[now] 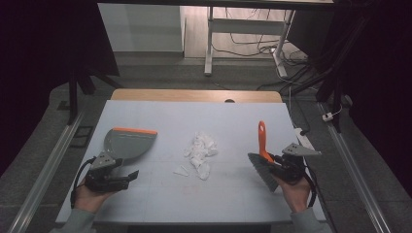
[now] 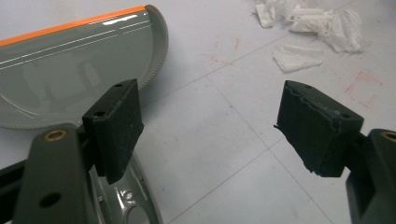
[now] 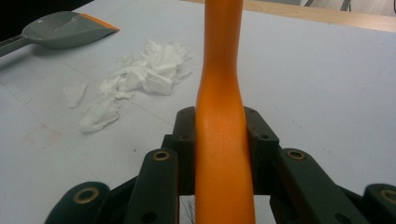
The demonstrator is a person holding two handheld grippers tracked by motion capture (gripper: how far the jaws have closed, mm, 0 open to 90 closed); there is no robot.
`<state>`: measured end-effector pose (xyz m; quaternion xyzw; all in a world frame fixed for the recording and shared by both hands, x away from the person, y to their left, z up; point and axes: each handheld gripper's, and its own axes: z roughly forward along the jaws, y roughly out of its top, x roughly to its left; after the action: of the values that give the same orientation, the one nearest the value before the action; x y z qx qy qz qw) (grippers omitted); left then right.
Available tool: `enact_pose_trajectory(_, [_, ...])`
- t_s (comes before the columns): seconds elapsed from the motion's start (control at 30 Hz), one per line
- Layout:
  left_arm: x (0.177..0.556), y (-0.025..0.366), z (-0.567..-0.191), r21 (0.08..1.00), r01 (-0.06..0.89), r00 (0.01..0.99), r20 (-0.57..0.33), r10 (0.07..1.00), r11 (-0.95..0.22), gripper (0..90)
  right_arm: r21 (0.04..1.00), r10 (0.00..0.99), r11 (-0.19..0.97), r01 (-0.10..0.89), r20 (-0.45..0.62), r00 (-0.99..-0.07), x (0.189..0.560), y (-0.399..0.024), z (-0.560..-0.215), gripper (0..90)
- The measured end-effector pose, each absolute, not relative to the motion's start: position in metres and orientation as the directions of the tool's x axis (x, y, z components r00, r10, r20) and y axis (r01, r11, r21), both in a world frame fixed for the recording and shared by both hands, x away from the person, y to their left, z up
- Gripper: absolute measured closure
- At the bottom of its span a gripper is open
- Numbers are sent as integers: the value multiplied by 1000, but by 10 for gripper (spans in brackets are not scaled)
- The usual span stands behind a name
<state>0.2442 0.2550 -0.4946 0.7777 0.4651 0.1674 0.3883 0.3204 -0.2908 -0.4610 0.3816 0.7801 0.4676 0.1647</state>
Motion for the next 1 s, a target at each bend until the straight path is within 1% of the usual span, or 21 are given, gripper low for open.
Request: enact_pose_trajectory(1.0, [242, 253, -488, 774, 576, 519, -98, 849, -262, 238, 855, 755, 271, 442, 96, -649, 320, -292, -461, 703])
